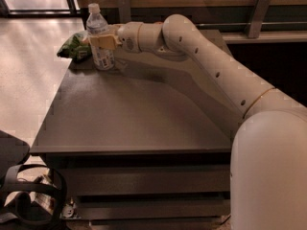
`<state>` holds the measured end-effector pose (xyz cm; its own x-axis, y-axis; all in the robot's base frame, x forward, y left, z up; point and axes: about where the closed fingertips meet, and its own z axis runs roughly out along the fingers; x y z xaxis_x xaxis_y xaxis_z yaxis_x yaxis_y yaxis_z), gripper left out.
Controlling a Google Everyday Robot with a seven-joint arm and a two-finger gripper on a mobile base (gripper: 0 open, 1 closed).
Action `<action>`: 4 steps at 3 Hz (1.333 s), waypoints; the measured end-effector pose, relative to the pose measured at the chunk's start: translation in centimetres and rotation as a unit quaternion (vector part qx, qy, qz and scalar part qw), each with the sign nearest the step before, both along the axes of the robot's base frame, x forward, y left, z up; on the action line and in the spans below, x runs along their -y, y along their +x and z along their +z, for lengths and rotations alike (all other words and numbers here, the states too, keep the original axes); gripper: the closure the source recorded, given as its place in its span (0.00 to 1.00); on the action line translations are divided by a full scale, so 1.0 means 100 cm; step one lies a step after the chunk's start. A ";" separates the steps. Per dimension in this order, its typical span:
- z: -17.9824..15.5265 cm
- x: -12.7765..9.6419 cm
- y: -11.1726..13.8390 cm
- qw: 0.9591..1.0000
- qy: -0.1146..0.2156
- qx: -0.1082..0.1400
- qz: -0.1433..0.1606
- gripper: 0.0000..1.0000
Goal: Move blue plastic bottle near green rice chip bag
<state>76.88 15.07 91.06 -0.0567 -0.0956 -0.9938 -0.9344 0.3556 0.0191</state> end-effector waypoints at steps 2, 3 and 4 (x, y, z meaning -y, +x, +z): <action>0.000 -0.003 -0.001 1.000 0.000 -0.001 0.002 0.34; 0.000 -0.004 -0.001 1.000 0.000 -0.001 0.003 0.12; -0.001 -0.009 -0.002 1.000 0.001 -0.001 0.006 0.00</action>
Offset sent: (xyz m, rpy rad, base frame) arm 0.0000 0.0001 0.0001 0.0000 0.0000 0.0002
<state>76.63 15.93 90.96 -0.0581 -0.0953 -0.9938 -0.9387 0.3440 0.0219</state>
